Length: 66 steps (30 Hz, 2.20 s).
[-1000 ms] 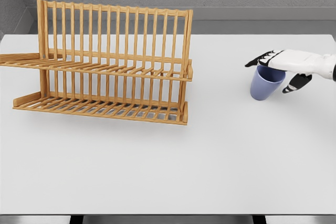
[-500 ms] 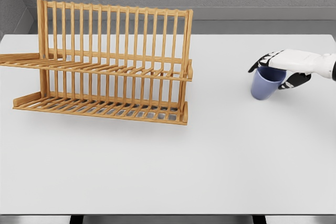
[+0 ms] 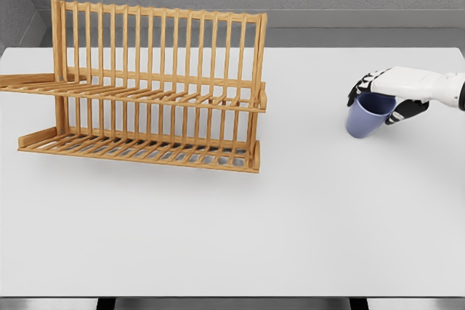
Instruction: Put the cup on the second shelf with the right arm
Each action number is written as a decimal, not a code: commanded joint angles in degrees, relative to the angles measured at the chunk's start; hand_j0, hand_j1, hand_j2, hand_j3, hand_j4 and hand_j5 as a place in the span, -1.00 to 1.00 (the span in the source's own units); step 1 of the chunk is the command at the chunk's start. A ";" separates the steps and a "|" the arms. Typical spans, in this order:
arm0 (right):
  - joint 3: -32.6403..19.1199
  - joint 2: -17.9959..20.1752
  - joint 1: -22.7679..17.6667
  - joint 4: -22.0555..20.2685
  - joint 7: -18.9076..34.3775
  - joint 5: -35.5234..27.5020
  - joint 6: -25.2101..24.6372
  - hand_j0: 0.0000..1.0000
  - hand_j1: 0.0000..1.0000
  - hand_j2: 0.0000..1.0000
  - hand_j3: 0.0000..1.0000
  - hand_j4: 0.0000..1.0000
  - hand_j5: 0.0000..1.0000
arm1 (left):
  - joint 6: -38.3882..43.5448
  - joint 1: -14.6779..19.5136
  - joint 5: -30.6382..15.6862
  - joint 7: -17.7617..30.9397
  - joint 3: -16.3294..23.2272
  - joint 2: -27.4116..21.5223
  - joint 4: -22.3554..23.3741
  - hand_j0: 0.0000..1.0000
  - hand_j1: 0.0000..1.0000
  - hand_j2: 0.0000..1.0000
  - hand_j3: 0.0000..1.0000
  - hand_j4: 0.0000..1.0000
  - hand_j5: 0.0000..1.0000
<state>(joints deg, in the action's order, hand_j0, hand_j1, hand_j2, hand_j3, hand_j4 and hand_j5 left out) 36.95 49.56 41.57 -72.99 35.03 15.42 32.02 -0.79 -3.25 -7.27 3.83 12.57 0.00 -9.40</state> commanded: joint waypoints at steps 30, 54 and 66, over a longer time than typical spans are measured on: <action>-3.02 0.18 4.75 -11.83 -0.03 -0.48 -0.38 0.23 0.23 0.23 0.23 0.23 0.23 | 0.00 0.00 -0.03 -0.05 0.00 0.00 0.00 1.00 1.00 1.00 1.00 1.00 1.00; -2.85 -3.24 7.21 -20.97 -0.03 -0.39 -0.38 0.21 0.21 0.21 0.21 0.21 0.21 | 0.00 0.00 -0.03 0.04 0.00 0.00 0.00 1.00 1.00 1.00 1.00 1.00 1.00; -2.41 -5.35 8.44 -22.81 -0.03 -0.31 -0.38 0.21 0.21 0.21 0.21 0.21 0.21 | 0.00 0.00 -0.02 0.04 0.00 0.00 0.00 1.00 1.00 1.00 1.00 1.00 1.00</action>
<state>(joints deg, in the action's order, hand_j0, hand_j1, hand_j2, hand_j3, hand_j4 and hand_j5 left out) 34.51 44.68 50.18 -95.64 35.06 15.32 31.82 -0.79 -3.25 -7.26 3.82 12.57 0.00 -9.40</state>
